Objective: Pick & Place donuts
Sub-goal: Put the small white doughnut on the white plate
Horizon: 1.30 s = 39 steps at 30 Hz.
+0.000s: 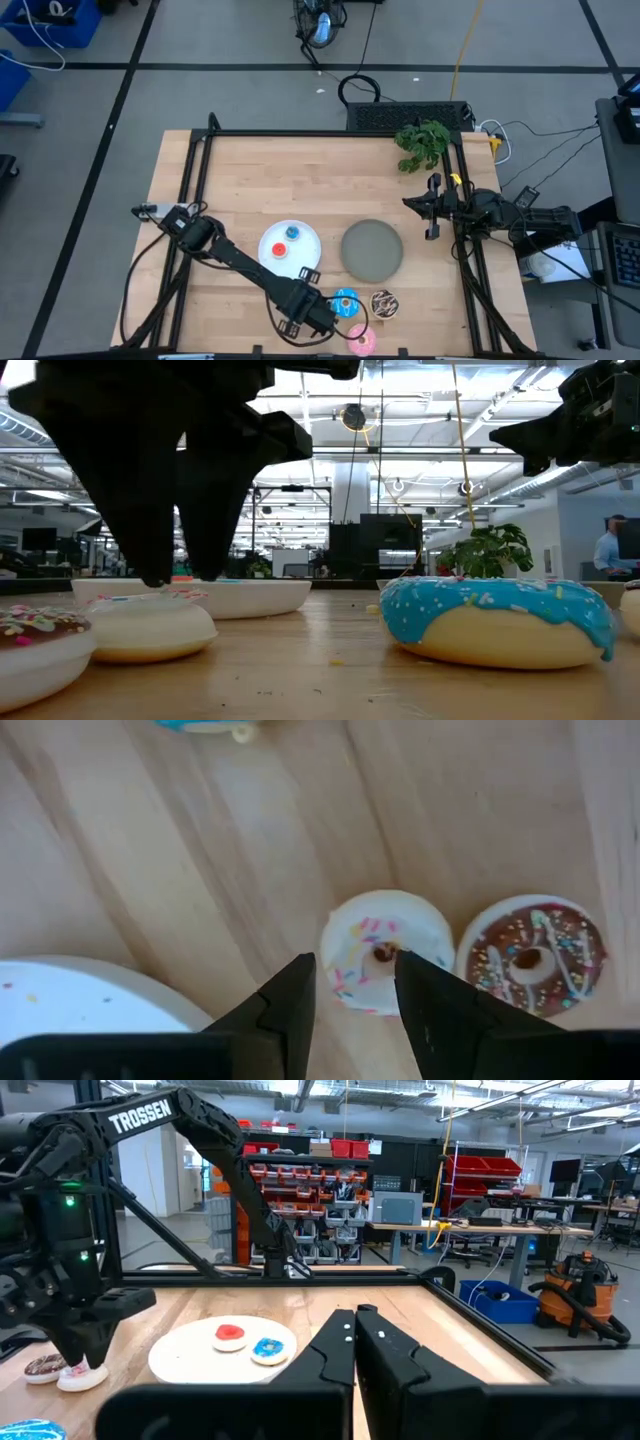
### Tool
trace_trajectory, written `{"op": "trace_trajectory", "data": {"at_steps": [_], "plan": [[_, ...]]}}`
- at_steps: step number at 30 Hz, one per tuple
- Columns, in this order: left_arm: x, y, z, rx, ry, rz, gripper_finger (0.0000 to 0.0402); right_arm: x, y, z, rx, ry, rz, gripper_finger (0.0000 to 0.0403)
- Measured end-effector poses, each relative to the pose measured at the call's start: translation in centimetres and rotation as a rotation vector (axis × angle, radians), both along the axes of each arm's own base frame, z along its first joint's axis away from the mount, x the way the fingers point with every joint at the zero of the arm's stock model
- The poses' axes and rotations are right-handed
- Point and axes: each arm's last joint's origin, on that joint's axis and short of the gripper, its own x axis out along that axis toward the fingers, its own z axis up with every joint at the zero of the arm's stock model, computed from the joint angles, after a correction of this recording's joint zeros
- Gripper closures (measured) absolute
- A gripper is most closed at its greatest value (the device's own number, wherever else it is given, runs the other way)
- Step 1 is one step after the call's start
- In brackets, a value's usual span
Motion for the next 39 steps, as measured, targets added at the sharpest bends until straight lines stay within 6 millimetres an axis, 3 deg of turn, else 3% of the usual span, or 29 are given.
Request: {"op": "trace_trajectory", "data": {"at_steps": [21, 31, 39], "plan": [[0.4, -0.2, 0.0, -0.019, -0.035, -0.044, 0.0222, 0.0, 0.0, 0.0, 0.000, 0.000, 0.000, 0.0403], [-0.4, 0.7, -2.9, -0.024, 0.018, -0.035, 0.0222, 0.0, 0.0, 0.0, 0.000, 0.000, 0.000, 0.0403], [0.0, 1.2, -3.2, -0.080, 0.019, -0.034, 0.0222, 0.0, 0.0, 0.0, 0.000, -0.001, 0.000, 0.0403]]}}
